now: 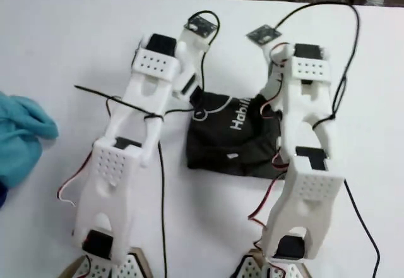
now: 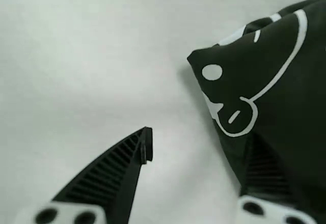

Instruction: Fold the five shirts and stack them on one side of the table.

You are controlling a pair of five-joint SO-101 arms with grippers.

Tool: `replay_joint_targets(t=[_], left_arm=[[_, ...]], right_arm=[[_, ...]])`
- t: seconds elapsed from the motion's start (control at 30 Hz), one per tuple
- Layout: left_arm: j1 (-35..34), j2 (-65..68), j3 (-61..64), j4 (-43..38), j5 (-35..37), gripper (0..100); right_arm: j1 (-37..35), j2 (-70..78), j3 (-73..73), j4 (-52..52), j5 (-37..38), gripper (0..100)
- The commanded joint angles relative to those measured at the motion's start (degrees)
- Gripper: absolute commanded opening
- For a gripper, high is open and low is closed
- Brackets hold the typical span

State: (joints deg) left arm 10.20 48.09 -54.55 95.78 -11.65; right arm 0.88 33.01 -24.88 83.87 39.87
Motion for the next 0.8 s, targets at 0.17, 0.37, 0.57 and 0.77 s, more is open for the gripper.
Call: replay_joint_targets(t=[0.17,0.37,0.57,0.77], left_arm=[[-6.4,-0.7,-3.8,2.5,0.1,30],[-8.0,-1.1,-3.8,3.0,-0.1,30],[-8.0,-1.1,-3.8,4.1,-0.2,30],[-7.9,-1.1,-3.8,3.7,-0.2,30]], right_arm=[[0.6,5.3,-15.6,2.8,1.8,2.1],[0.7,11.2,-22.2,4.9,1.8,2.1],[0.7,12.2,-29.5,10.0,1.8,2.1],[2.4,12.3,-33.8,11.6,1.8,2.1]])
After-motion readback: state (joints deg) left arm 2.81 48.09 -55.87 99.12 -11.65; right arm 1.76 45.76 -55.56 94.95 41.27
